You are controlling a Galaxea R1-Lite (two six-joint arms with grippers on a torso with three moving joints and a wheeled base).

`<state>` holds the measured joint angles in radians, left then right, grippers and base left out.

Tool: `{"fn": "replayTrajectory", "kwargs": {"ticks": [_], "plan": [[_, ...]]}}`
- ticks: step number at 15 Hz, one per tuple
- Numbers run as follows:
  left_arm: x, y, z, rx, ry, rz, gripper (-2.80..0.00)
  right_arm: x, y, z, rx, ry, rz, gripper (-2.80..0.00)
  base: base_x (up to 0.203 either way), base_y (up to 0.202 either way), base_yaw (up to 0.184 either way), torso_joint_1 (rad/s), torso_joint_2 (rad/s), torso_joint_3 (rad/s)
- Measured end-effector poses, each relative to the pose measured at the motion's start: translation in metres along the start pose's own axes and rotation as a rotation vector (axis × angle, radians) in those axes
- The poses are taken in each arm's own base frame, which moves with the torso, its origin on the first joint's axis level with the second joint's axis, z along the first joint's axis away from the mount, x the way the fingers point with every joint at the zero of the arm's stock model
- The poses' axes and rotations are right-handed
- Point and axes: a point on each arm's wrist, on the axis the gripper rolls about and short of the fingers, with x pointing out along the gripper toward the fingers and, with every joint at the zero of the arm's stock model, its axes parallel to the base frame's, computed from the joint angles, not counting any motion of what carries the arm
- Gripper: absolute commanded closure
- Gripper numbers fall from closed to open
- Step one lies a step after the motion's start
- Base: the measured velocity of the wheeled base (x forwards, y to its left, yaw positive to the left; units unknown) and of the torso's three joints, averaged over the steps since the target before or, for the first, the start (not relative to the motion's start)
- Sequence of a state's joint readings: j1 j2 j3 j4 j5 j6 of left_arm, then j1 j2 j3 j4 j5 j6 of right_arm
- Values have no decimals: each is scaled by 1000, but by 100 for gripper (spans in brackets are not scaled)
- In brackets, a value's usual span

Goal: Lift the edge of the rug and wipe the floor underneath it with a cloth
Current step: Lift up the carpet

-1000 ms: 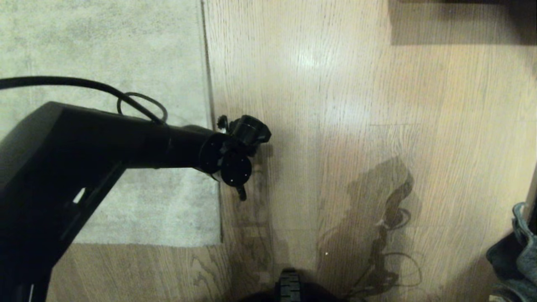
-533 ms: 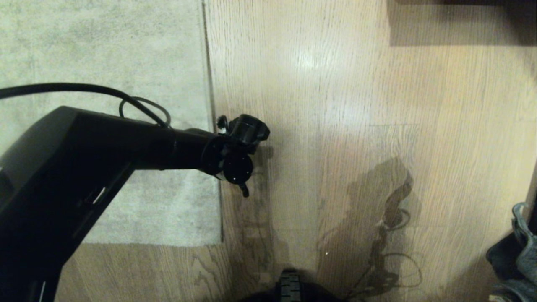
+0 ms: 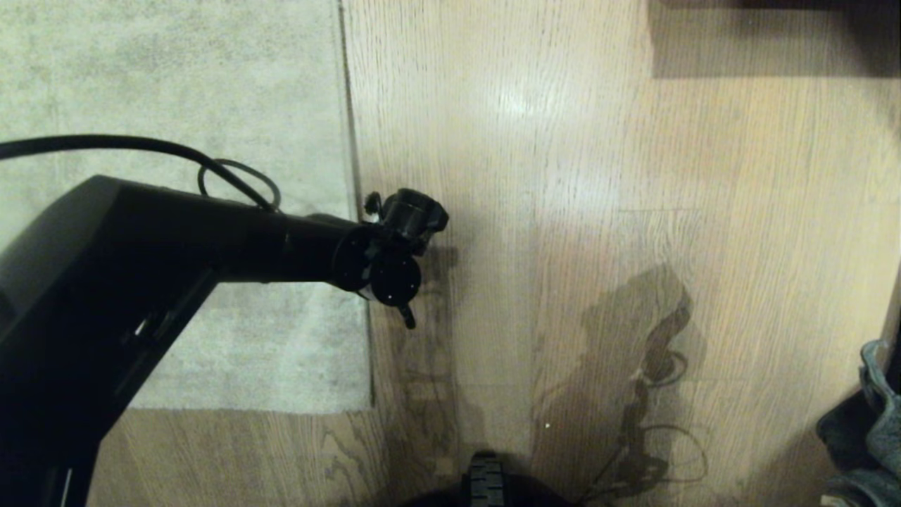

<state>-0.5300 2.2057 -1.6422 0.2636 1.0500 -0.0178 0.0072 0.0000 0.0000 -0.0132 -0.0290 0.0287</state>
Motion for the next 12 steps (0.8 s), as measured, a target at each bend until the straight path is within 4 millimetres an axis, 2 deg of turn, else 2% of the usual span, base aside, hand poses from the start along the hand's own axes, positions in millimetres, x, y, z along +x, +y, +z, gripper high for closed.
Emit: {"fn": "replayTrajectory", "kwargs": {"ticks": [3, 7, 12], "plan": [[1, 3, 6, -37, -11, 18, -280, 0, 0, 0, 0, 0, 0, 0, 0, 0, 0, 0, 0, 0], [4, 6, 2, -29, 0, 16, -280, 0, 0, 0, 0, 0, 0, 0, 0, 0, 0, 0, 0, 0], [5, 9, -27, 54, 54, 25, -280, 0, 0, 0, 0, 0, 0, 0, 0, 0, 0, 0, 0, 0]]}}
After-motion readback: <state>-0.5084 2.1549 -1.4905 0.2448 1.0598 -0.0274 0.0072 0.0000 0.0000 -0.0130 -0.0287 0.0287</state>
